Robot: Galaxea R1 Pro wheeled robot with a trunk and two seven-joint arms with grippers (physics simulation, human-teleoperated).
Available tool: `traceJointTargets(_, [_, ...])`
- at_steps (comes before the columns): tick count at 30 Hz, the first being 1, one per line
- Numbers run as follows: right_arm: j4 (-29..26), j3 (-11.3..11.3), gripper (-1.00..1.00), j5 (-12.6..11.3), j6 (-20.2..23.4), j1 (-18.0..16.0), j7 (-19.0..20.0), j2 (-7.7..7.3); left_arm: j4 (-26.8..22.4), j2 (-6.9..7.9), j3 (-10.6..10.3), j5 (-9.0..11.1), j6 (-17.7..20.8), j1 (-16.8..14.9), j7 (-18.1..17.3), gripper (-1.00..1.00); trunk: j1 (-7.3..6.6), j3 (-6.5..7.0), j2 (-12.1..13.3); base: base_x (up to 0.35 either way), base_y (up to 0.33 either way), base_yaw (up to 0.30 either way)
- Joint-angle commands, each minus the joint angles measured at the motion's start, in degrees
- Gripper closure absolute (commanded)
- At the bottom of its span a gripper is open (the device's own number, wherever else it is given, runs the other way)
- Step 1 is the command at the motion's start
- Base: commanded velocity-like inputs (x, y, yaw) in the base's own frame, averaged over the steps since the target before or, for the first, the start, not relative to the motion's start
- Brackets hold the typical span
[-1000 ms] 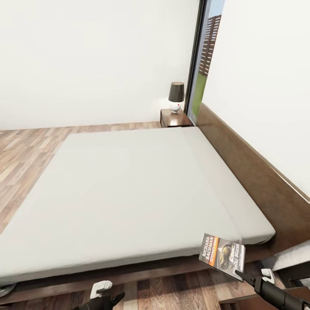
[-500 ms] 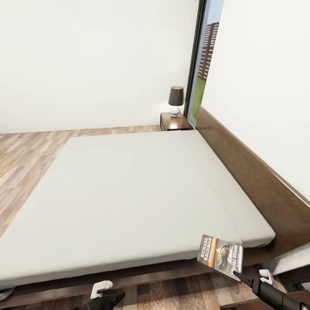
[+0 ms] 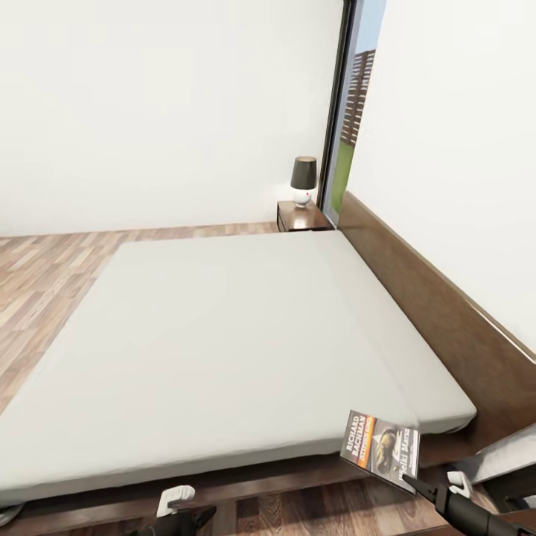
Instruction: In the bedroom, move the book from the bed onto either nightstand, and place the two sandals side by side next to the bed.
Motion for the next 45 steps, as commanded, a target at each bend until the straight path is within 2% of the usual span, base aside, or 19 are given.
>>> traceJointTargets(1, [0.0, -0.3, 1.00, -0.1, 0.6, 0.0, 0.2, 0.17, 0.1, 0.00, -0.5, 0.3, -0.4, 0.0, -0.1, -1.00, 0.03, 0.00, -0.1, 0.000, 0.000, 0.000])
traceJointTargets(7, [0.2, -0.3, 1.00, -0.1, 0.5, 0.0, 0.0, 1.21, 0.1, -0.09, -0.5, 0.3, -0.4, 0.0, 0.1, -1.00, 0.03, 0.55, -0.1, 0.000, 0.000, 0.000])
traceJointTargets(10, [0.4, -0.3, 1.00, -0.1, -1.2, 0.0, -0.1, 1.59, 0.1, -0.28, -0.5, 0.3, -0.4, 0.0, 0.1, -1.00, 0.03, 0.83, -0.1, 0.000, 0.000, 0.000])
traceJointTargets(15, [0.5, -0.3, 1.00, -0.1, -3.0, -0.1, -0.1, 1.74, 0.1, -0.35, -0.5, 0.3, -0.4, 0.0, 0.1, -1.00, 0.03, 1.30, -0.1, 0.000, 0.000, 0.000])
traceJointTargets(30, [0.6, -0.3, 1.00, -0.1, -3.3, 0.0, -0.2, 1.77, 0.1, -0.38, -0.6, 0.2, -0.3, 0.0, 0.1, -1.00, 0.03, 2.69, -0.1, 0.000, 0.000, 0.000])
traceJointTargets(32, [0.6, -0.3, 1.00, -0.1, -3.3, 0.0, -0.2, 1.79, 0.0, -0.58, -1.2, -0.2, -0.3, 0.0, 0.1, -1.00, 0.03, 2.88, -0.1, 0.000, 0.000, 0.000])
traceJointTargets(33, [0.6, -0.3, 1.00, -0.1, -3.3, 0.0, -0.2, 1.78, 0.0, -0.66, -1.7, -0.6, -0.3, 0.2, 0.1, -1.00, 0.03, 2.97, -0.1, 0.000, 0.000, 0.000])
traceJointTargets(34, [0.7, -0.3, 1.00, -0.1, -3.3, 0.0, -0.3, 1.78, 0.0, -0.82, -4.1, -2.8, -0.2, 0.9, 0.1, -1.00, 0.03, 3.06, -0.1, 0.000, 0.000, 0.000])
traceJointTargets(35, [0.7, -0.3, 1.00, -0.1, -3.3, 0.0, -0.3, 1.78, 0.0, -0.85, -5.0, -3.8, -0.2, 1.2, 0.1, -1.00, 0.03, 3.16, -0.1, 0.000, 0.000, 0.000])
traceJointTargets(36, [0.8, -0.3, 1.00, -0.1, -3.3, 0.0, -0.2, 1.77, 0.0, -0.90, -6.9, -6.1, -0.3, 1.8, 0.1, -1.00, 0.03, 3.25, -0.1, 0.000, 0.000, 0.000])
traceJointTargets(37, [0.8, -0.3, 1.00, -0.1, -3.4, 0.0, -0.2, 1.77, 0.0, -0.93, -7.7, -7.2, -0.3, 1.9, 0.1, -1.00, 0.03, 3.34, -0.1, 0.000, 0.000, 0.000])
traceJointTargets(39, [0.8, -0.3, 1.00, -0.1, -3.3, 0.0, -0.2, 1.77, 0.0, -1.28, -9.8, -12.0, -0.3, 2.5, 0.1, -1.00, 0.03, 3.53, -0.1, 0.000, 0.000, 0.000])
traceJointTargets(41, [0.8, -0.3, 1.00, -0.1, -3.3, 0.0, -0.2, 1.77, 0.0, -1.38, -10.2, -13.5, -0.3, 2.6, 0.1, -1.00, 0.03, 3.72, -0.1, 0.000, 0.000, 0.000])
traceJointTargets(45, [0.8, -0.3, 1.00, -0.1, -3.3, 0.0, -0.2, 1.77, 0.0, -1.29, -10.5, -14.6, -0.3, 2.7, 0.2, -1.00, 0.03, 4.09, -0.1, 0.000, 0.000, 0.000])
